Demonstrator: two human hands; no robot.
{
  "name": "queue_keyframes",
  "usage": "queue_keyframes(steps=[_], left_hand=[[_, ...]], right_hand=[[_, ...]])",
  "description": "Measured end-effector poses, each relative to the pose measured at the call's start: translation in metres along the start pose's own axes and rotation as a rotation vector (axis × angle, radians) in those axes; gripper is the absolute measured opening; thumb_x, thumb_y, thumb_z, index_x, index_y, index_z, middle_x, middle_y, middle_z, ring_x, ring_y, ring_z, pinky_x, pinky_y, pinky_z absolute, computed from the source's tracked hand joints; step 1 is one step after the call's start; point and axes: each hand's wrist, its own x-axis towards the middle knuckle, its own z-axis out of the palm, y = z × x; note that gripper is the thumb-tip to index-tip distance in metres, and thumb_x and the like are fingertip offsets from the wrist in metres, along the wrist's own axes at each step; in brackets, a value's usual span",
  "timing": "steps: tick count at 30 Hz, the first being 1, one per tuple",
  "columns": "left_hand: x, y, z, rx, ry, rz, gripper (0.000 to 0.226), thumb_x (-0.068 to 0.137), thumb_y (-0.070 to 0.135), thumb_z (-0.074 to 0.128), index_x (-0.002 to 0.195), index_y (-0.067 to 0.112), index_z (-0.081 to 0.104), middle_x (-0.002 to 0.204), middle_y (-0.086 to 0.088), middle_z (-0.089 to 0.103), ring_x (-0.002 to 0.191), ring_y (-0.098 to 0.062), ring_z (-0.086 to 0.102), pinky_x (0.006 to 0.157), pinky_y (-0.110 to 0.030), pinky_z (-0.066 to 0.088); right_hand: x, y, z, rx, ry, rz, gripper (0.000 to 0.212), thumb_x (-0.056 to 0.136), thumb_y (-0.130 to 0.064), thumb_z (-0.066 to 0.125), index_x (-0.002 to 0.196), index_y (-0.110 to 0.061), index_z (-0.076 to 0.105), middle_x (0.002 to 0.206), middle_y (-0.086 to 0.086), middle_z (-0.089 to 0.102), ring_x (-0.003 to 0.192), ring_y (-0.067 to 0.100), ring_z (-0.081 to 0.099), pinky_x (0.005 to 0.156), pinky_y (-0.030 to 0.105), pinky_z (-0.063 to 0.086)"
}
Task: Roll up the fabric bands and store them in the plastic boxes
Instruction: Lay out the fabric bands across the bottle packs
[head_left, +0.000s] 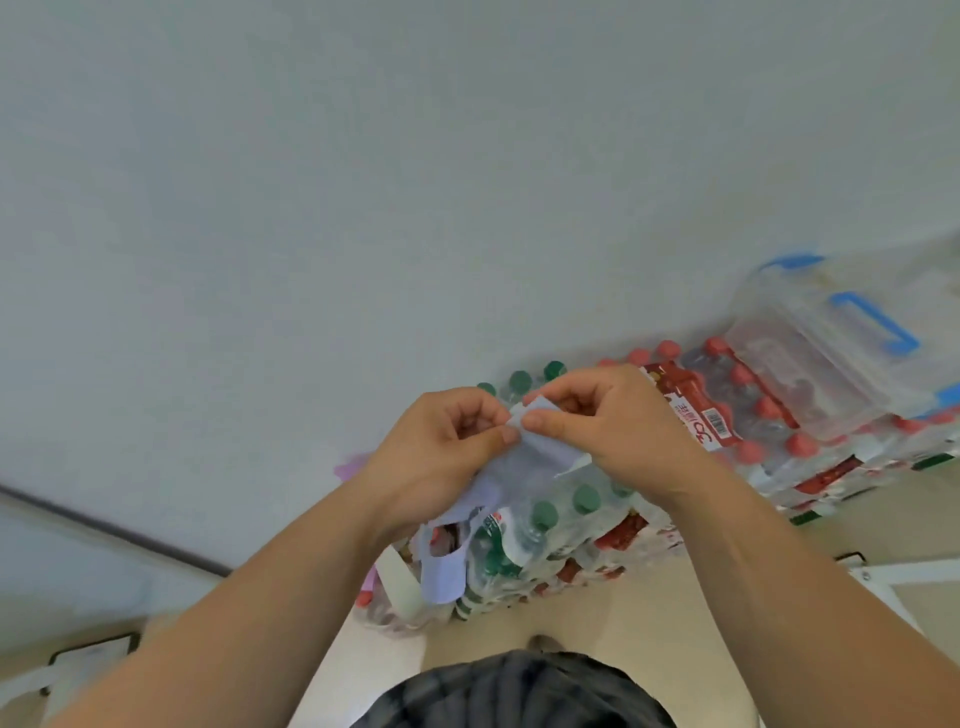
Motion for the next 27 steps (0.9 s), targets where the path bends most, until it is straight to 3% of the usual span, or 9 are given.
queue_keyframes(steps=[2, 4, 7, 9, 12, 15, 19, 24, 27], left_hand=[[0.004, -0.001, 0.020, -0.029, 0.066, -0.004, 0.017, 0.089, 0.029, 0.067, 0.085, 0.013, 0.066, 0.078, -0.021, 0.060, 0.070, -0.027, 0.053, 0.069, -0.045, 0.047], [0.008, -0.003, 0.039, -0.022, 0.110, -0.043, 0.022, 0.089, 0.035, 0.064, 0.088, 0.013, 0.064, 0.085, -0.030, 0.058, 0.070, -0.035, 0.053, 0.068, -0.052, 0.049], [0.014, -0.007, 0.064, 0.000, 0.114, -0.080, 0.016, 0.099, 0.014, 0.055, 0.085, 0.007, 0.059, 0.074, -0.012, 0.055, 0.061, -0.019, 0.051, 0.062, -0.028, 0.045], [0.015, -0.006, 0.081, -0.038, 0.124, -0.105, 0.018, 0.102, 0.011, 0.048, 0.097, 0.007, 0.064, 0.073, -0.001, 0.062, 0.052, -0.009, 0.054, 0.051, -0.017, 0.044], [0.016, 0.005, 0.100, -0.133, 0.141, -0.083, 0.027, 0.104, 0.014, 0.045, 0.122, 0.013, 0.066, 0.082, 0.008, 0.072, 0.056, 0.000, 0.063, 0.047, -0.009, 0.045], [0.020, 0.018, 0.112, -0.186, 0.197, -0.039, 0.027, 0.101, 0.016, 0.053, 0.124, 0.011, 0.065, 0.102, -0.006, 0.075, 0.080, -0.012, 0.070, 0.060, -0.016, 0.051], [0.022, 0.031, 0.117, -0.337, 0.208, 0.008, 0.028, 0.097, 0.014, 0.059, 0.122, 0.003, 0.065, 0.109, -0.021, 0.073, 0.093, -0.027, 0.070, 0.079, -0.036, 0.058], [0.036, 0.001, 0.118, -0.369, 0.240, -0.137, 0.026, 0.098, 0.015, 0.058, 0.122, 0.010, 0.068, 0.116, -0.019, 0.072, 0.104, -0.032, 0.068, 0.091, -0.047, 0.053], [0.044, -0.035, 0.120, -0.275, 0.305, -0.280, 0.024, 0.098, 0.012, 0.057, 0.117, 0.020, 0.070, 0.111, -0.008, 0.076, 0.108, -0.030, 0.069, 0.087, -0.043, 0.056]], right_hand=[[-0.002, 0.014, -0.019, 0.051, -0.066, -0.003, 0.026, 0.079, -0.045, 0.075, 0.083, -0.019, 0.077, 0.073, 0.008, 0.064, 0.067, 0.012, 0.054, 0.063, 0.034, 0.045], [-0.002, 0.026, -0.036, 0.068, -0.151, -0.026, 0.022, 0.088, -0.036, 0.071, 0.084, -0.015, 0.075, 0.079, 0.008, 0.063, 0.071, 0.011, 0.053, 0.067, 0.027, 0.044], [0.002, 0.042, -0.052, 0.076, -0.167, -0.030, 0.021, 0.095, -0.024, 0.068, 0.078, -0.010, 0.072, 0.068, 0.011, 0.055, 0.064, 0.010, 0.046, 0.062, 0.024, 0.039], [0.006, 0.046, -0.058, 0.118, -0.133, -0.004, 0.022, 0.093, -0.023, 0.071, 0.076, -0.008, 0.071, 0.064, 0.014, 0.051, 0.060, 0.010, 0.043, 0.060, 0.026, 0.037], [0.010, 0.045, -0.062, 0.231, -0.139, 0.056, 0.013, 0.089, -0.015, 0.075, 0.078, -0.010, 0.072, 0.056, -0.007, 0.057, 0.051, 0.003, 0.048, 0.053, 0.016, 0.039], [0.011, 0.040, -0.069, 0.323, -0.167, 0.072, 0.009, 0.087, -0.010, 0.076, 0.081, -0.005, 0.071, 0.058, -0.004, 0.062, 0.049, 0.003, 0.049, 0.048, 0.014, 0.040], [0.015, 0.027, -0.090, 0.426, -0.219, 0.070, 0.012, 0.087, -0.013, 0.075, 0.077, -0.008, 0.071, 0.057, 0.002, 0.060, 0.049, 0.010, 0.049, 0.045, 0.018, 0.039], [0.039, 0.057, -0.080, 0.227, -0.322, 0.133, 0.008, 0.090, -0.012, 0.072, 0.083, -0.012, 0.074, 0.065, 0.005, 0.065, 0.055, 0.012, 0.055, 0.048, 0.019, 0.041], [0.052, 0.092, -0.059, 0.101, -0.378, 0.225, 0.004, 0.090, -0.012, 0.073, 0.093, -0.010, 0.074, 0.076, 0.007, 0.068, 0.060, 0.011, 0.056, 0.052, 0.015, 0.045]])
